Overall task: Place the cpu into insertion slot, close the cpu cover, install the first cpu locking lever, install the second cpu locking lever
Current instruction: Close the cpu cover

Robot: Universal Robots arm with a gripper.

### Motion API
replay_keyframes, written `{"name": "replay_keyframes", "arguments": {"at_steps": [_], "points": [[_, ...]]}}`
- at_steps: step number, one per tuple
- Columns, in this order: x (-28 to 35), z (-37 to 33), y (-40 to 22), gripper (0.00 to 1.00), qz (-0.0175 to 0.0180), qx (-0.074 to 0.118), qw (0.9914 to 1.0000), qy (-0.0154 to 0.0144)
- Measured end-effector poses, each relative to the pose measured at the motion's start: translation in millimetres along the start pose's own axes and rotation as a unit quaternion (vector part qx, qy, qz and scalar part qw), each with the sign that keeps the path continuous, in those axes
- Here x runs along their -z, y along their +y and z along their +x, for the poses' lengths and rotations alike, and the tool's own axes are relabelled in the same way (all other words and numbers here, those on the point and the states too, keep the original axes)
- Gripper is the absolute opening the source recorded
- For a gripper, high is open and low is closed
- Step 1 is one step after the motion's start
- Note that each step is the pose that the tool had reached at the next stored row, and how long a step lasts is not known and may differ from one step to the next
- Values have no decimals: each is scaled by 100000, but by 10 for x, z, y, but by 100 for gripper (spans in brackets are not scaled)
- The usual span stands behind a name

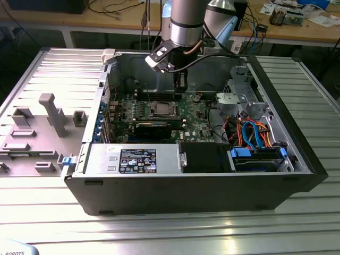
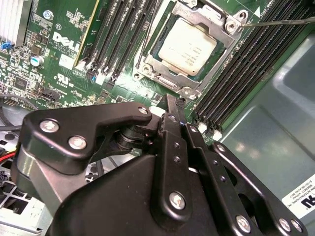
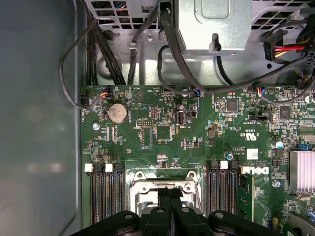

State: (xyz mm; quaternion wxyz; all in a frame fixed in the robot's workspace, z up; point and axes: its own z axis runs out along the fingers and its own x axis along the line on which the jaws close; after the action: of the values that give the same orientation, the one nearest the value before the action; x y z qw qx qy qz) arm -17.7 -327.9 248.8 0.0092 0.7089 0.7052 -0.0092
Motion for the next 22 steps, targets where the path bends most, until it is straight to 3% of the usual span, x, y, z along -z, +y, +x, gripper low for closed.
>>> {"name": "replay_keyframes", "arguments": {"at_steps": [16, 22], "points": [[0, 0, -29, 11, 1, -4, 100000, 1], [-1, 0, -76, 11, 1, 0, 100000, 3]]}}
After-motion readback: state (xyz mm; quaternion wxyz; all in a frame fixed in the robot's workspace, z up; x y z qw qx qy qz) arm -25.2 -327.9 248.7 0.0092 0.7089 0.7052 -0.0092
